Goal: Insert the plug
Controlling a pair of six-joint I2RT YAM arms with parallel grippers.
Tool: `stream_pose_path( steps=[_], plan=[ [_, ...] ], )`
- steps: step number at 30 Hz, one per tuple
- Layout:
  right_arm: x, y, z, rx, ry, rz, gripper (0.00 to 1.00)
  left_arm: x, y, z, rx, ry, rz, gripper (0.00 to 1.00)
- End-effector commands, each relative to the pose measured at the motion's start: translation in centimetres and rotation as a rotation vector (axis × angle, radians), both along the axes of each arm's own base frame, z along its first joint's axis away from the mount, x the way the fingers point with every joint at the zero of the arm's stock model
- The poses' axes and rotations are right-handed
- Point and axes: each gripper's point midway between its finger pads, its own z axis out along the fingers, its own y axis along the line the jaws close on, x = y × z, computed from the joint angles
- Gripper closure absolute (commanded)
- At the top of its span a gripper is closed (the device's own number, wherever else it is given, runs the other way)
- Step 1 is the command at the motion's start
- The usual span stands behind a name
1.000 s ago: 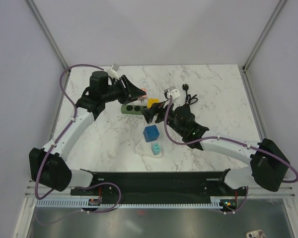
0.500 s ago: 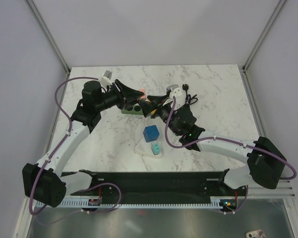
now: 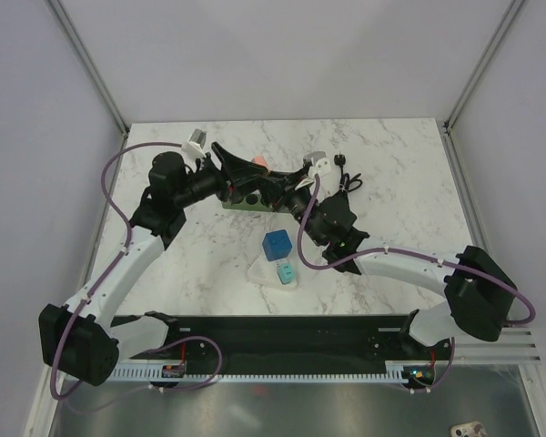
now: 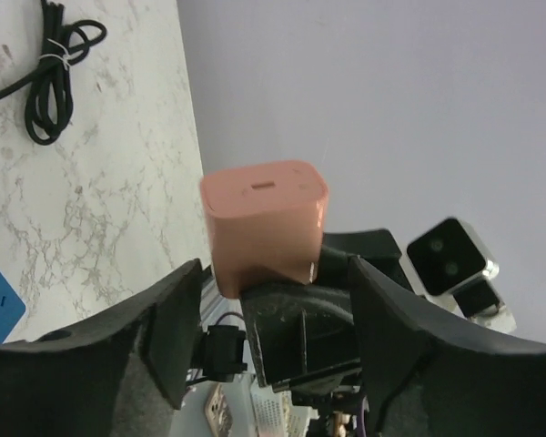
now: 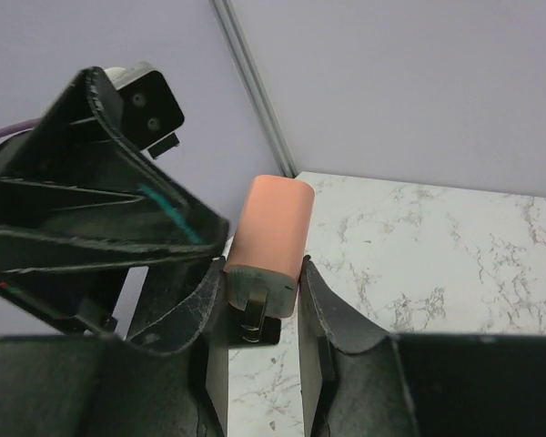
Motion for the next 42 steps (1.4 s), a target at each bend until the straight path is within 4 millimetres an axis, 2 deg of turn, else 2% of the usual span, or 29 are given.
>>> stream_pose_path(
  steps=[1,6,7,8,10,11,12,13,14,16,17,22,23,26,34,40,42],
  plan=[
    [-0.1,-0.9,2.8,0.063,-0.044,-0.005,1.0,-3.2,-1.2,3.6,-0.019,-0.152,-0.157,0.25],
    [-1.1,-0.6,3.2,0.038,-0.023,0.076,1.0,-4.6,-1.7,2.4,0.055,-0.21,-0.279,0.19],
    [-1.0,-0.8,2.5,0.021,-0.002,0.082,1.0,-4.7,-1.7,2.1,0.081,-0.231,-0.298,0.19],
    [-1.3,-1.3,2.9,0.035,0.0,0.106,1.0,-4.9,-1.5,1.4,0.104,-0.213,-0.309,0.19],
    [-1.6,-2.0,1.4,0.028,0.037,0.135,1.0,-5.3,-1.0,0.7,0.173,-0.235,-0.326,0.19],
    [-1.4,-3.2,1.9,0.044,0.033,0.133,1.0,-5.5,-0.9,0.6,0.195,-0.244,-0.334,0.2],
    [-2.1,-3.2,1.7,0.051,0.045,0.186,1.0,-5.7,-0.7,0.6,0.214,-0.261,-0.34,0.2],
    [-2.5,-3.6,0.6,0.035,0.067,0.206,1.0,-5.7,-0.5,1.1,0.249,-0.329,-0.348,0.2],
    [-2.8,-4.4,1.3,0.042,0.054,0.217,1.0,-6.0,-0.3,0.4,0.275,-0.309,-0.362,0.21],
    [-4.2,-4.2,0.5,0.013,0.072,0.296,1.0,-6.0,-0.1,0.5,0.321,-0.357,-0.38,0.22],
    [-4.9,-4.6,1.0,0.016,0.064,0.32,1.0,-6.2,-0.1,0.1,0.327,-0.349,-0.404,0.24],
    [-7.8,-4.3,0.9,0.026,0.095,0.473,1.0,-6.9,-0.2,0.7,0.349,-0.488,-0.482,0.27],
    [-8.2,-4.4,1.2,0.034,0.089,0.49,1.0,-7.4,-0.4,0.8,0.336,-0.509,-0.513,0.3],
    [-9.2,-4.2,1.4,0.046,0.092,0.54,1.0,-8.3,-0.5,1.4,0.312,-0.566,-0.574,0.34],
    [-10.6,-3.0,1.5,0.072,0.103,0.667,1.0,-8.7,-0.7,1.8,0.293,-0.626,-0.59,0.37],
    [-10.8,-2.9,1.8,0.086,0.101,0.685,1.0,-9.3,-0.9,1.8,0.261,-0.65,-0.638,0.49],
    [-10.7,-2.7,1.4,0.079,0.111,0.687,1.0,-9.7,-0.9,2.2,0.244,-0.676,-0.659,0.66]
  ],
)
